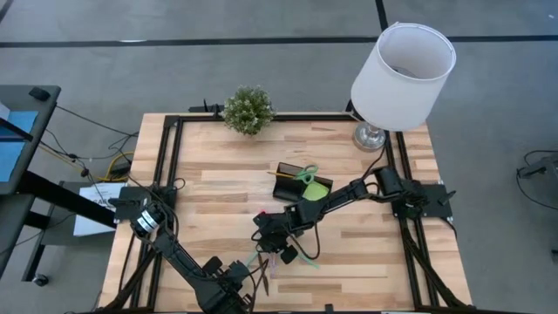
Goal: Pick and place office supplies into organizer
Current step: Put the blue pencil on the black desk organizer
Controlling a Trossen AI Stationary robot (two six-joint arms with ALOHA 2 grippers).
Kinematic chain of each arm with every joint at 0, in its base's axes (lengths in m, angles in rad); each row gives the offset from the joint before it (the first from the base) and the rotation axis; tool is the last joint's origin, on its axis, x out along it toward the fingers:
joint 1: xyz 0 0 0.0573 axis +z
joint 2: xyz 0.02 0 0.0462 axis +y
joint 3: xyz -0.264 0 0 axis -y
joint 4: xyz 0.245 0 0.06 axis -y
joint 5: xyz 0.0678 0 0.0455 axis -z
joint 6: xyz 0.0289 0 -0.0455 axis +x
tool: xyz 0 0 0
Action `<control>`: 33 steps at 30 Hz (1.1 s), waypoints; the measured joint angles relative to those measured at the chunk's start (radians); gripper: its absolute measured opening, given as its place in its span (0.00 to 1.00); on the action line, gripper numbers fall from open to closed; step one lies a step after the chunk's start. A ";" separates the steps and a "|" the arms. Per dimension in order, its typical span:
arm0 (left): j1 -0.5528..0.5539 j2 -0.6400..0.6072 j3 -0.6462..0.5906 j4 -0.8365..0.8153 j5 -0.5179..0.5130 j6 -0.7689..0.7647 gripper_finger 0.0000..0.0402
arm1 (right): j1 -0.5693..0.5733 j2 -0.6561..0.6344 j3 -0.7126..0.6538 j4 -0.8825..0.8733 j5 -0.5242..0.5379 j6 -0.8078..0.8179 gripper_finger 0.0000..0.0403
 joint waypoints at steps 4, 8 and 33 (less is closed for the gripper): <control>0.000 0.000 0.000 -0.007 -0.004 0.000 0.00 | 0.000 0.001 0.001 -0.003 -0.001 0.044 0.23; 0.000 0.000 0.000 -0.007 -0.005 0.000 0.00 | 0.000 0.000 0.000 0.002 -0.001 0.049 0.19; 0.021 -0.010 0.201 -0.266 -0.044 0.112 0.31 | 0.002 -0.045 0.001 -0.115 0.083 0.278 0.04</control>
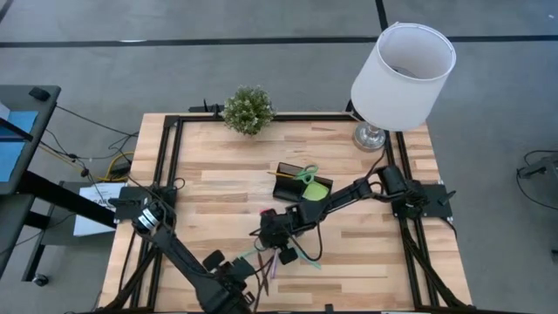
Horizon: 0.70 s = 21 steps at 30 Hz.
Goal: Pick and place office supplies into organizer
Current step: Put the blue pencil on the black desk organizer
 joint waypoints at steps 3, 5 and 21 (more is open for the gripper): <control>-0.002 0.000 0.074 -0.179 -0.029 0.005 0.36 | 0.002 -0.049 0.000 -0.070 0.038 0.020 0.04; -0.002 -0.012 0.089 -0.216 -0.051 0.006 0.38 | 0.009 -0.103 0.001 -0.131 0.071 0.019 0.04; 0.017 -0.102 0.068 -0.199 -0.329 0.156 0.32 | 0.063 -0.574 0.003 -0.556 0.991 -0.457 0.04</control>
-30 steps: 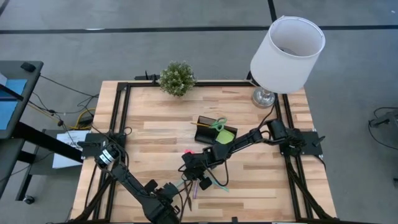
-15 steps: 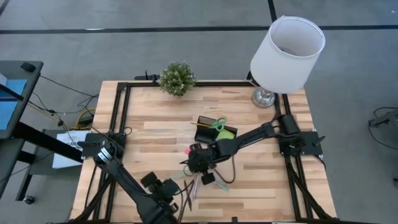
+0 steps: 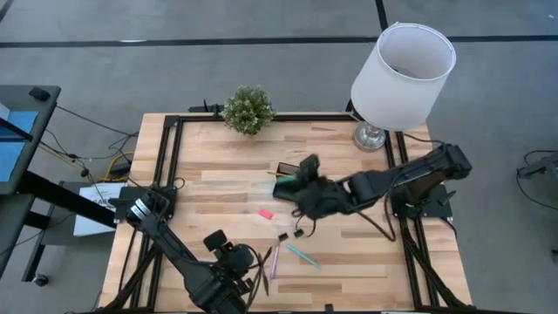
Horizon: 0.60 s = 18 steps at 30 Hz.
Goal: Pick and place office supplies into organizer
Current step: Put the blue pencil on the black desk organizer
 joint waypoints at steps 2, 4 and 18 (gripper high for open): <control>0.002 0.000 -0.021 -0.004 0.002 0.005 0.31 | -0.017 -0.011 0.000 -0.095 0.053 -0.068 0.04; 0.009 -0.004 -0.045 -0.002 0.022 0.004 0.30 | -0.038 -0.015 0.000 -0.213 0.056 -0.121 0.04; 0.056 -0.006 -0.119 -0.002 0.089 0.009 0.29 | -0.202 0.034 0.000 -0.394 0.108 -0.343 0.04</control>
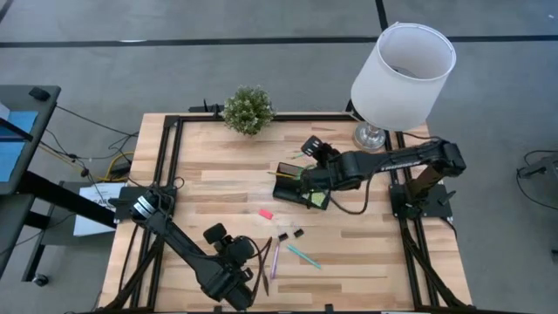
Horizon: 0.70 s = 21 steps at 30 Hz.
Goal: Pick and place office supplies into organizer
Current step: Put the blue pencil on the black desk organizer
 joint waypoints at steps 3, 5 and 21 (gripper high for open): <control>0.009 0.000 -0.004 -0.001 -0.001 0.000 0.29 | -0.016 0.002 0.000 0.045 -0.007 -0.086 0.04; 0.012 0.000 -0.004 0.000 -0.002 0.000 0.29 | -0.019 0.001 0.000 0.041 -0.037 -0.110 0.04; 0.023 0.000 -0.005 0.002 -0.062 0.000 0.29 | -0.036 0.162 -0.001 0.117 -0.012 -0.145 0.05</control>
